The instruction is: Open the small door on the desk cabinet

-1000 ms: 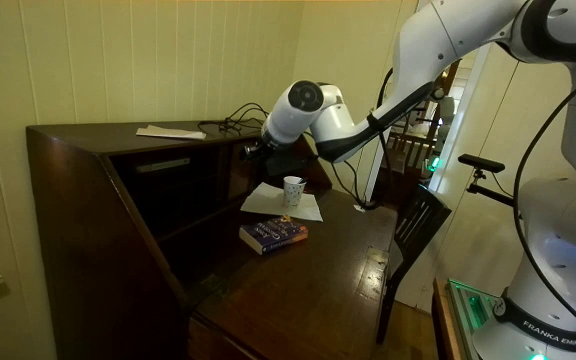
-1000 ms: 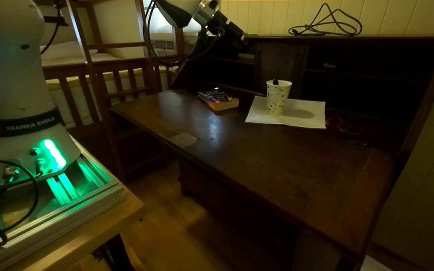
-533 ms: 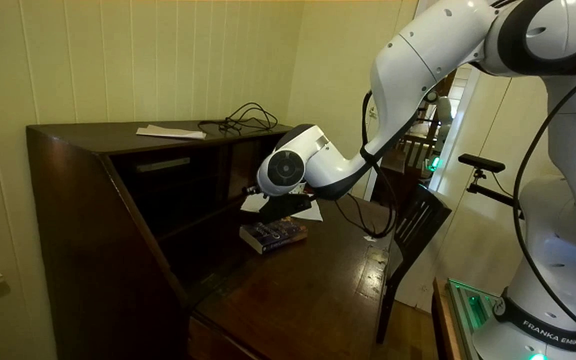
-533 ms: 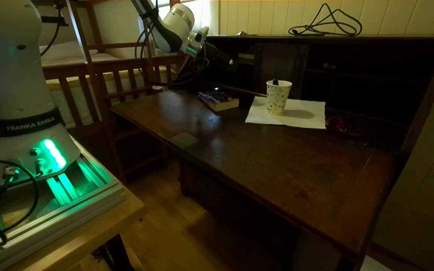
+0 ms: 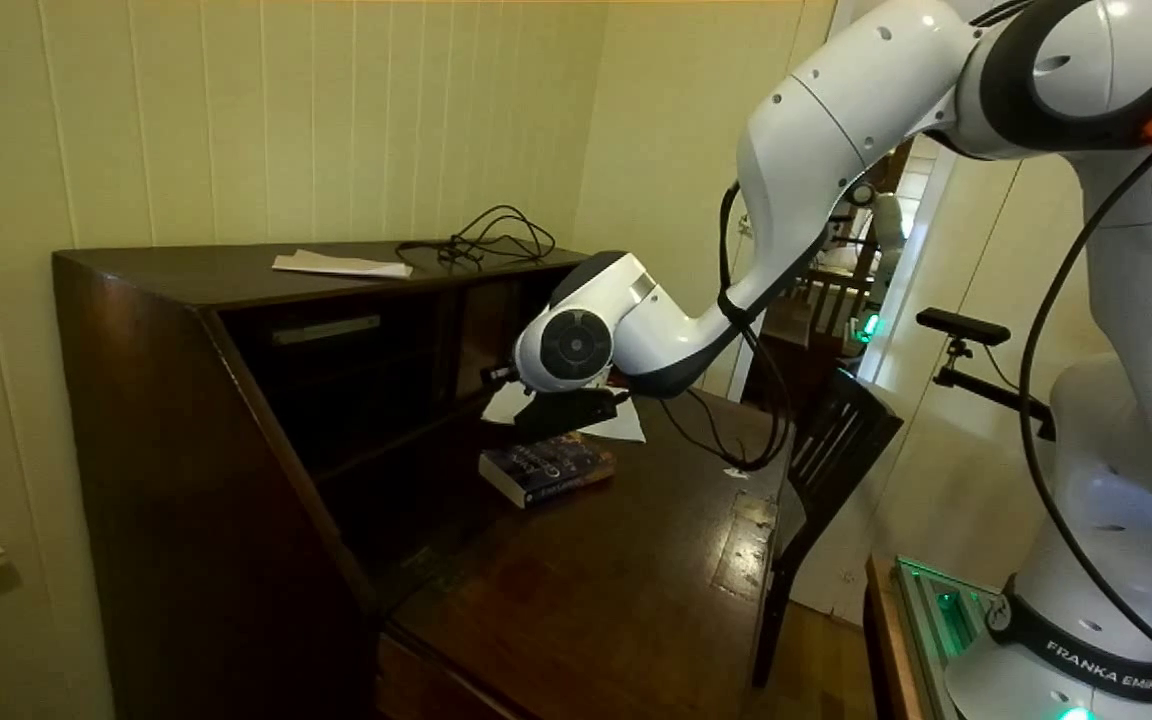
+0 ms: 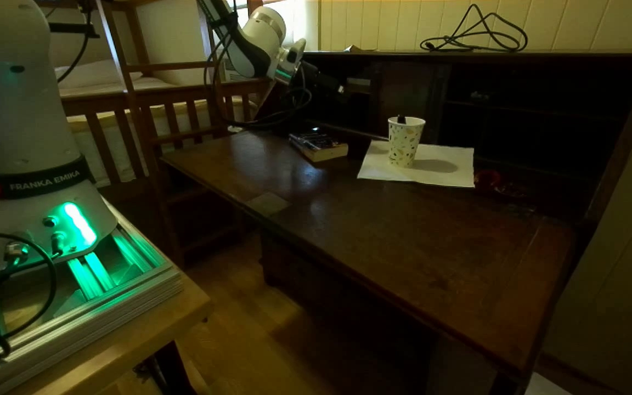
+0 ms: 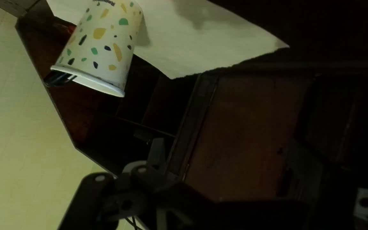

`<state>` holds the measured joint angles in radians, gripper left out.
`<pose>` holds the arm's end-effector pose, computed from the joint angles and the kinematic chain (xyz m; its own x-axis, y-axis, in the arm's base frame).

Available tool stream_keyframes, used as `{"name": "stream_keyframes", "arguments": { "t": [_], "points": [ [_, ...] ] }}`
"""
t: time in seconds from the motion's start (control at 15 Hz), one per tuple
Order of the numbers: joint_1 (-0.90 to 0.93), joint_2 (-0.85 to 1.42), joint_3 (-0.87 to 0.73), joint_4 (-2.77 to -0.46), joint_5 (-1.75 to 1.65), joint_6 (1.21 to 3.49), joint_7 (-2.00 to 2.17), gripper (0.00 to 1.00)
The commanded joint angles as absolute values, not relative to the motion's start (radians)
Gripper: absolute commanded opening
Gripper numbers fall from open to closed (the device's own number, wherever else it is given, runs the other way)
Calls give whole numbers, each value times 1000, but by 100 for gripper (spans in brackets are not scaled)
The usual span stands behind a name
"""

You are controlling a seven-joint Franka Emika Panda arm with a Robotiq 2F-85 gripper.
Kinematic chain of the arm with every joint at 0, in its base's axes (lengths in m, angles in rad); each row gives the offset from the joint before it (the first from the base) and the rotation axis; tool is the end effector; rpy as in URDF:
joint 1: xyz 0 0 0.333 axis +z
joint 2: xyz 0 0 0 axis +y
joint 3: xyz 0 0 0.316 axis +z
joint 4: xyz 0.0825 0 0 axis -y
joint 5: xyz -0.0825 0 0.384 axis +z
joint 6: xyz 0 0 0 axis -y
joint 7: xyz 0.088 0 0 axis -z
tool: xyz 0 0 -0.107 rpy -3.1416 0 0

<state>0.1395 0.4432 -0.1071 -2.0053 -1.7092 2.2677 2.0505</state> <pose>0.6095 -0.0036 0.2405 0.4845 -0.1108 0.8677 -0.6996 -0.6446 0.3083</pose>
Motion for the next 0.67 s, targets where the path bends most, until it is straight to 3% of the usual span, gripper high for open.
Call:
{"name": "stream_keyframes", "arguments": {
  "t": [0.0,0.6],
  "points": [
    [61,486,-52,-1943,-1827,2272,2173,100],
    [-142,639,-26,-1701,-2281,2485,2354,100]
  ]
}}
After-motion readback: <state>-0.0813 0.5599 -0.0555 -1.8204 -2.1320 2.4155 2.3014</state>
